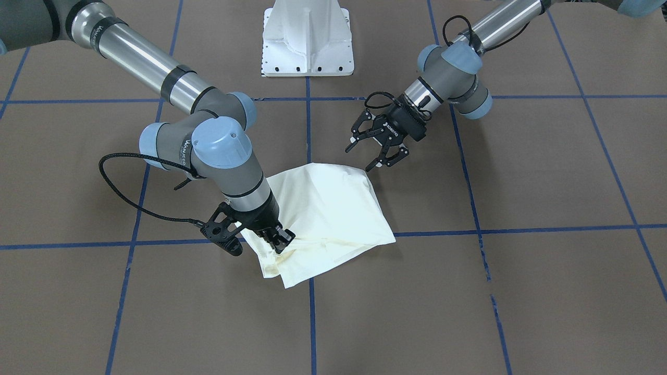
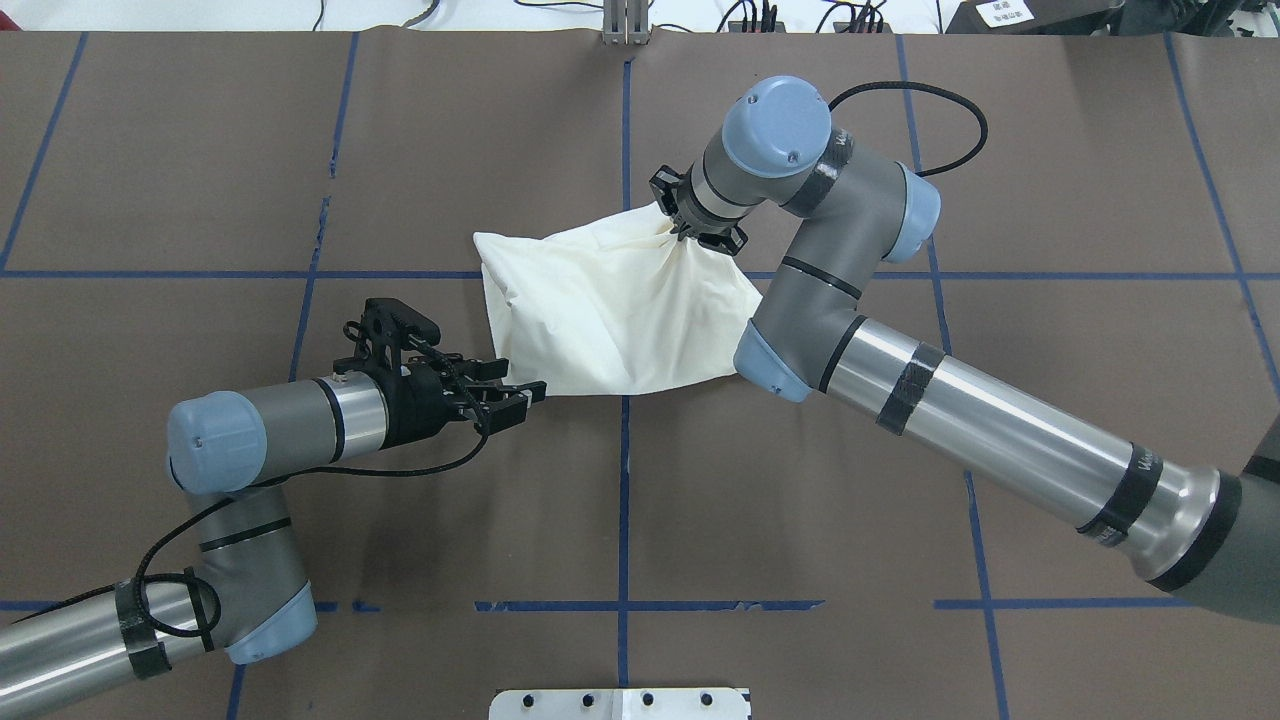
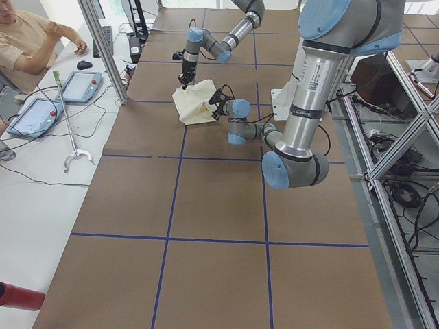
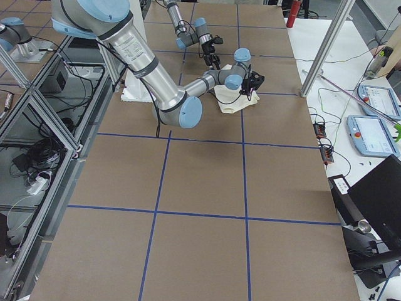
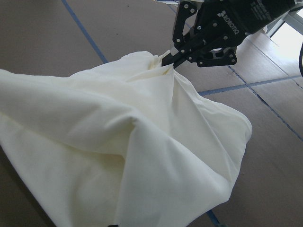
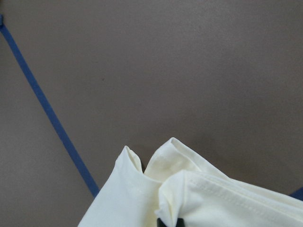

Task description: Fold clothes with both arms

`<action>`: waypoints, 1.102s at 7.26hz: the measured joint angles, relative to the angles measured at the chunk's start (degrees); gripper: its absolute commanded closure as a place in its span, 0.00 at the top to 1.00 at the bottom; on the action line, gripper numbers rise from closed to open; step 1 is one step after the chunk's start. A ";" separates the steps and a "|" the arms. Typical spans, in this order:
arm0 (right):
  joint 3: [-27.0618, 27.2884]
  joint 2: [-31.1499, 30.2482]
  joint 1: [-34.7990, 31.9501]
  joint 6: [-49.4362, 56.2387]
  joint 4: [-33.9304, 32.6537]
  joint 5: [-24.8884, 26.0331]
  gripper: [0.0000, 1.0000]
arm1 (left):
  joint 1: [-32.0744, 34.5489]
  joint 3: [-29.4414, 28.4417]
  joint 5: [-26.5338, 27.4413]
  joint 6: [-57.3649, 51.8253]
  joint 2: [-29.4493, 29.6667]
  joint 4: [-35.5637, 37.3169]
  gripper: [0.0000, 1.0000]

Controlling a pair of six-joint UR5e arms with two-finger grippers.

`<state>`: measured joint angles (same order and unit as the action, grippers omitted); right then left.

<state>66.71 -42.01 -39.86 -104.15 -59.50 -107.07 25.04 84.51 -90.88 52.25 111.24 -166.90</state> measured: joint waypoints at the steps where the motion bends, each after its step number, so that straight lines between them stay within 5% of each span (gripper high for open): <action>1: 0.00 0.00 -0.06 0.00 0.00 0.01 0.00 | 0.09 -0.43 -0.05 -0.62 0.34 0.42 0.64; 2: 0.00 0.00 -0.09 0.00 0.00 0.02 0.00 | 0.29 -0.76 -0.07 -1.14 0.56 0.83 0.56; 6: 0.00 0.06 -0.13 0.08 0.00 0.02 0.00 | 1.65 -1.89 -0.04 -1.86 1.06 1.22 0.53; 7: 0.00 0.06 -0.13 0.09 0.00 0.02 0.00 | 1.79 -2.75 -0.06 -1.86 1.80 1.23 0.04; 8: 0.00 0.03 -0.13 0.09 0.00 0.02 0.00 | 1.82 -3.65 -0.10 -1.80 2.74 1.21 0.00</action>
<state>66.71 -41.98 -39.99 -104.06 -59.50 -107.05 26.86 80.86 -90.98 50.44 113.98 -165.70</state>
